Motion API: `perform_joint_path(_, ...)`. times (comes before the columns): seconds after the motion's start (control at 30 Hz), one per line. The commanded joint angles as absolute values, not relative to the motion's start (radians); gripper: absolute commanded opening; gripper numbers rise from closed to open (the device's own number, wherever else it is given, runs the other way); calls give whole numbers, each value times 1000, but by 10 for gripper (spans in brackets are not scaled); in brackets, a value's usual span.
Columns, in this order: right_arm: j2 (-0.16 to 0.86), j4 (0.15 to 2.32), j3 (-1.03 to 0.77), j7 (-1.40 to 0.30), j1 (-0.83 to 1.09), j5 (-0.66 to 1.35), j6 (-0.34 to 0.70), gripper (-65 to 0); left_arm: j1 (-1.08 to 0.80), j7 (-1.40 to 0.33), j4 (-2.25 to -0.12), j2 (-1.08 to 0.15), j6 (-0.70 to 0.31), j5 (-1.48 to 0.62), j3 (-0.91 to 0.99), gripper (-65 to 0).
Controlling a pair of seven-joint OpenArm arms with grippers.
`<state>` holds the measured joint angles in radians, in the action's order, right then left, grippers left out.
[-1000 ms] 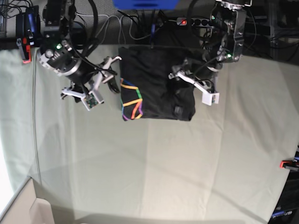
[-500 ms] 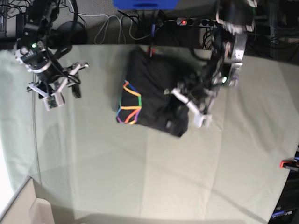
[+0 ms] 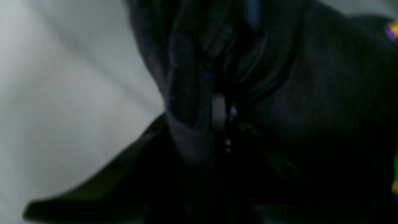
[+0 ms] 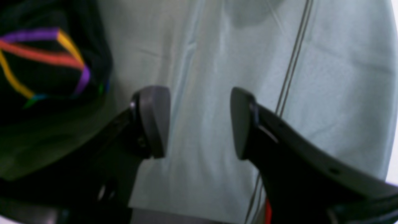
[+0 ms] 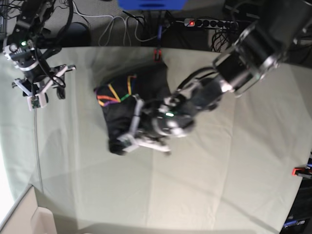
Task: Layout the t-shirt on the table in an organized manner, then fold the t-shirt properly
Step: 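Push the folded shirt bundle with the left gripper to square it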
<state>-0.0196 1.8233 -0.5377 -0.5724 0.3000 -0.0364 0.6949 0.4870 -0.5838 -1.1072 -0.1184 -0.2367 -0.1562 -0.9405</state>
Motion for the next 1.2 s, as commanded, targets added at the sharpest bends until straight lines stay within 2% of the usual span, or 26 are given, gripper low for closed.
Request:
perform_joint_path(0.0,-15,1844,-549,-550,302,-22,698,-332,521,-559,-1113,-94,-234,-139,-969,-649)
perform_joint_path(0.23,-35,1844,-585,-550,317,-22,698,-332,533,-559,-1015,-4,-234,-2,-1007,-645)
perform_joint_path(0.47,-56,1844,-587,-550,317,-22,698,-332,536,-559,-970,4,-236,38,-1006,-639)
perform_joint_path(0.57,-62,1844,-582,-550,317,-22,698,-332,536,-559,-974,4,-234,38,-998,-555)
perform_joint_path(0.7,-74,1844,-582,-550,317,-22,698,-332,536,-559,-983,2,-231,38,-897,-357)
perform_joint_path(0.8,-76,1844,-582,-550,317,-22,698,-332,536,-559,-998,2,-231,38,-831,-242)
perform_joint_path(0.83,-76,1844,-582,-550,317,-22,698,-332,536,-559,-1015,2,-231,38,-809,-222)
perform_joint_path(1.03,-76,1845,-582,-550,317,-22,698,-332,522,-568,-1194,-33,-231,39,-667,-211)
perform_joint_path(1.17,-79,1877,-582,-550,317,-22,698,-335,409,-568,-1392,-104,-231,33,-475,-211)
